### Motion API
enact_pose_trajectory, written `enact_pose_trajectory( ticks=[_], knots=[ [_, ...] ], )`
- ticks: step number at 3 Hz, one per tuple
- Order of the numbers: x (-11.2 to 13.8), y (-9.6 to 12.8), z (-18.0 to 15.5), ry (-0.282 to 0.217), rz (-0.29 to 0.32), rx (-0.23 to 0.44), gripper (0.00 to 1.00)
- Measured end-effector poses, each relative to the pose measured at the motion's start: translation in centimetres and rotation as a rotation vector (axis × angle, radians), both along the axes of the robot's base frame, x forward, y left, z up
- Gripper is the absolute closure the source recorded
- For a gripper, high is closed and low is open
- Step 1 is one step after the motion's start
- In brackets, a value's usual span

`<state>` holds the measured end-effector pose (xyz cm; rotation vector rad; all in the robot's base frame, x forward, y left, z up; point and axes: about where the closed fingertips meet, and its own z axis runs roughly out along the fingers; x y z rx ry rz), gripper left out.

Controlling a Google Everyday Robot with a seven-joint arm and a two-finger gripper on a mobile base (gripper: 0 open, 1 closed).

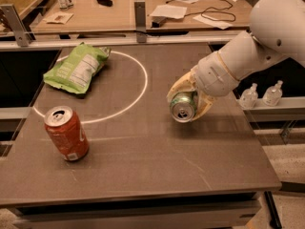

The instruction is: Knock green can over

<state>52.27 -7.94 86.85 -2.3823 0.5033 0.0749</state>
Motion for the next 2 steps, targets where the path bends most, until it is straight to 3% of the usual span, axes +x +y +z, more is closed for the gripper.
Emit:
enact_pose_trajectory(
  ticks=[1, 2],
  knots=[
    [-0.45, 0.18, -0.98, -0.012, -0.005, -0.038, 1.00],
    [-0.49, 0.16, -1.94, -0.010, -0.025, -0.053, 0.82]
  ],
)
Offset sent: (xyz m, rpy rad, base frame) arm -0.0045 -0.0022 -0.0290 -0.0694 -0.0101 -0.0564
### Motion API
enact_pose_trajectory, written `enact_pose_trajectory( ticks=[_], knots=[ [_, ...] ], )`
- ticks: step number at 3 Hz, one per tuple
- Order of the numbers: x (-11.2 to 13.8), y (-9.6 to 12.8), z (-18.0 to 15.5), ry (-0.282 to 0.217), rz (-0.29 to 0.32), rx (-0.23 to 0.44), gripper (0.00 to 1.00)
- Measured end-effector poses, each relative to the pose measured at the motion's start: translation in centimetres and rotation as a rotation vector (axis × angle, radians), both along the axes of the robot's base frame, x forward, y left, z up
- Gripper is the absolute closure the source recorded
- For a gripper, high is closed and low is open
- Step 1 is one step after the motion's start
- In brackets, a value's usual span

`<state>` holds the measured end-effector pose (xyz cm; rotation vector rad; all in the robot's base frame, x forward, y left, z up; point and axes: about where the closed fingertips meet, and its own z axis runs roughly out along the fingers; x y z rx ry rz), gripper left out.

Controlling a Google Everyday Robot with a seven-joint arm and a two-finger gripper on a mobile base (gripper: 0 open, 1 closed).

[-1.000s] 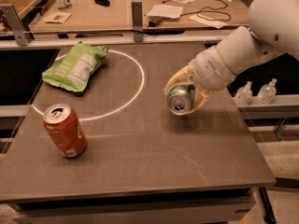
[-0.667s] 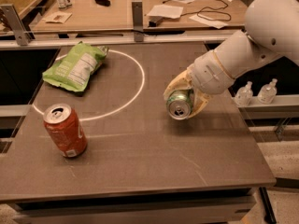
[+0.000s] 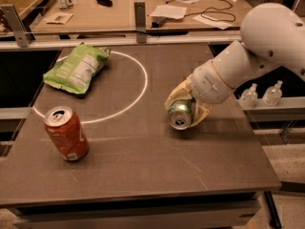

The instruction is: Knock green can over

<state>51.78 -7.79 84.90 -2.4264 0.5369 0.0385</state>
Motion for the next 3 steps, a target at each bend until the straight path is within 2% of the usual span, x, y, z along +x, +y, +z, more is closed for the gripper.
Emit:
enact_pose_trajectory(
  ticks=[2, 3],
  knots=[
    [0.47, -0.47, 0.54, -0.007, -0.041, 0.046, 0.35],
    [0.77, -0.42, 0.93, -0.006, -0.042, 0.054, 0.12]
  ],
)
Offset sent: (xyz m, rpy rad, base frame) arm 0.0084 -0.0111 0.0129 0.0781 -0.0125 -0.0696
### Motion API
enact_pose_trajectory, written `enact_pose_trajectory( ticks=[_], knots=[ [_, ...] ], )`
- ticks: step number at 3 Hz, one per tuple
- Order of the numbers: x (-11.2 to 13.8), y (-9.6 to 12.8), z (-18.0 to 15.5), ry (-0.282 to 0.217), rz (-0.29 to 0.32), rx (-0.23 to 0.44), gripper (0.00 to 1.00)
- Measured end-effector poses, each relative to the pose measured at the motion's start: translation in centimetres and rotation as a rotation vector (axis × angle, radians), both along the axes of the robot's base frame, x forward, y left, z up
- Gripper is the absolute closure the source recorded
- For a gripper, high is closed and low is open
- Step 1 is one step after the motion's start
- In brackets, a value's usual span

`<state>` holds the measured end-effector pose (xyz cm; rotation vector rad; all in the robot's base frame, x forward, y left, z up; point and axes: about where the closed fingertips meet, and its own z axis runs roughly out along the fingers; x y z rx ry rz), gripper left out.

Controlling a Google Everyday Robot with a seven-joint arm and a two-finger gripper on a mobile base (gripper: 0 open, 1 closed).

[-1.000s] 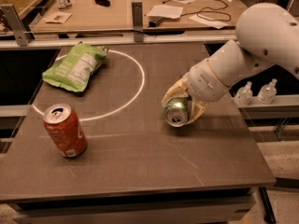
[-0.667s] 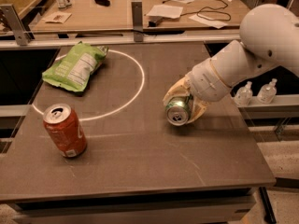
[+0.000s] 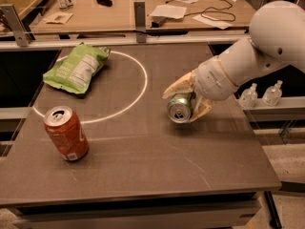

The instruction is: Knock green can over

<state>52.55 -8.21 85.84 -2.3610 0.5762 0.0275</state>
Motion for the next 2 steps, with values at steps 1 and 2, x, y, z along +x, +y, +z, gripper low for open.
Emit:
enact_pose_trajectory(
  ticks=[1, 2],
  knots=[
    [0.15, 0.16, 0.17, -0.001, 0.002, 0.004, 0.00],
    [0.21, 0.03, 0.48, 0.017, 0.004, 0.030, 0.00]
  ],
)
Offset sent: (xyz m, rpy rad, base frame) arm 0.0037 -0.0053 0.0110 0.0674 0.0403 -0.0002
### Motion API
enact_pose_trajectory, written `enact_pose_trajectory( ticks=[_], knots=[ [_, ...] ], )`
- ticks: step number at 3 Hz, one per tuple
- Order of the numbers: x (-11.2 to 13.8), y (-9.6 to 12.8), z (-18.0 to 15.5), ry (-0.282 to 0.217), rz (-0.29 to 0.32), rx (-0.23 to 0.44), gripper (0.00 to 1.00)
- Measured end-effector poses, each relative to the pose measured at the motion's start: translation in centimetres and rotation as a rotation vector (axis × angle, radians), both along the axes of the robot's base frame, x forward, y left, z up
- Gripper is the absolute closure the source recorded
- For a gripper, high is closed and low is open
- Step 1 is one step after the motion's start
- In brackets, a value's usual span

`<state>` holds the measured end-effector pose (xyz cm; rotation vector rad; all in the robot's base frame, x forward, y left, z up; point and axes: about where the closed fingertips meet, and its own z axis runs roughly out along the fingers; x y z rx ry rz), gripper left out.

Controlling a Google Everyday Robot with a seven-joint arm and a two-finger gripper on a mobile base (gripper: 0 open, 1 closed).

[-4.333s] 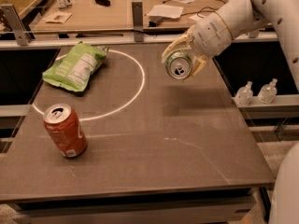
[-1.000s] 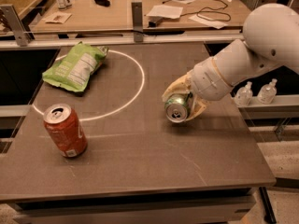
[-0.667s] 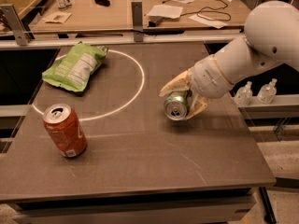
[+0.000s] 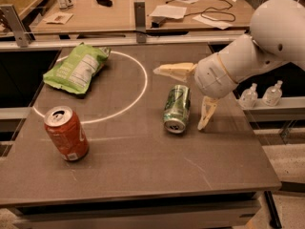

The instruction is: Knock green can over

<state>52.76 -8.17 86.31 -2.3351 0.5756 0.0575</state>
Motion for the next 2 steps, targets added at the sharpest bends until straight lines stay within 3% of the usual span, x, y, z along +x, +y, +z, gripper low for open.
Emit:
enact_pose_trajectory(
  ticks=[1, 2],
  knots=[
    [0.56, -0.88, 0.48, 0.093, -0.068, 0.125, 0.00],
    [0.49, -0.31, 0.84, 0.116, -0.072, 0.161, 0.00]
  ],
)
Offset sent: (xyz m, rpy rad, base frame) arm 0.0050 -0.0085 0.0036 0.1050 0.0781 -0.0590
